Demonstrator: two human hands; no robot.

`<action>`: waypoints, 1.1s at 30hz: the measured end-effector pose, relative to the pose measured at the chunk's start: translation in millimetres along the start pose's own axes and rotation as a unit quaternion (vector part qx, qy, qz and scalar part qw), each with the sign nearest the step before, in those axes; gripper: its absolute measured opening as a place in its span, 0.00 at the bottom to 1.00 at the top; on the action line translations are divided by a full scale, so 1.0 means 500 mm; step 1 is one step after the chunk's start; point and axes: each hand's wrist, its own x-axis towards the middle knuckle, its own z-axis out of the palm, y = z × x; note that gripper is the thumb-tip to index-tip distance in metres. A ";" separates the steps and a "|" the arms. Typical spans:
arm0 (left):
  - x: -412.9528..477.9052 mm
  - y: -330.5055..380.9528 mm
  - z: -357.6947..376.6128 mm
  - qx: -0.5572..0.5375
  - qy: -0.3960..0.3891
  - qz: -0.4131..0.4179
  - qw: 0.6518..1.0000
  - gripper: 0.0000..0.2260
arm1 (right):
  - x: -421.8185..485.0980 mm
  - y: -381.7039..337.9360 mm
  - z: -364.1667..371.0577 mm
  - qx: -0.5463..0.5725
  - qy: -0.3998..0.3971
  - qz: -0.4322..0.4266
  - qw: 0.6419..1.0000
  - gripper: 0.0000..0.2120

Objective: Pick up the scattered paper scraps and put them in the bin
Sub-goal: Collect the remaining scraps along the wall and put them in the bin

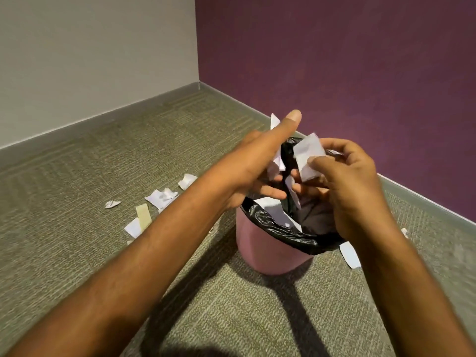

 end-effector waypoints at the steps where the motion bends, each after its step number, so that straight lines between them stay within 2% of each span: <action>1: -0.004 0.002 0.000 0.003 -0.002 0.003 1.000 0.25 | 0.001 0.007 -0.004 -0.012 0.004 -0.006 1.000 0.14; 6: -0.017 0.011 0.000 0.000 0.016 0.016 1.000 0.24 | 0.007 0.034 -0.008 -0.019 0.019 -0.019 0.999 0.15; 12: -0.010 0.004 -0.014 -0.039 0.048 -0.004 0.998 0.28 | 0.009 0.038 -0.001 -0.042 0.043 -0.070 0.996 0.10; 14: -0.010 0.001 -0.025 -0.042 0.061 0.010 0.997 0.29 | 0.004 0.031 0.006 -0.046 0.048 -0.097 0.993 0.09; 17: -0.014 -0.010 -0.062 -0.059 0.096 0.054 0.992 0.25 | -0.012 0.016 0.025 -0.032 0.035 -0.124 0.991 0.09; 21: -0.033 -0.062 -0.144 -0.091 0.163 0.088 0.978 0.19 | -0.054 0.005 0.079 -0.014 -0.014 -0.137 0.990 0.08; 27: -0.025 -0.262 -0.307 -0.084 0.294 -0.011 0.952 0.10 | -0.155 0.049 0.189 -0.010 -0.131 -0.157 0.979 0.10; 30: -0.021 -0.383 -0.379 -0.040 0.366 -0.066 0.928 0.06 | -0.183 0.102 0.245 -0.022 -0.191 -0.119 0.974 0.10; 33: -0.014 -0.493 -0.442 0.066 0.431 -0.060 0.898 0.09 | -0.179 0.183 0.285 -0.067 -0.220 -0.081 0.970 0.10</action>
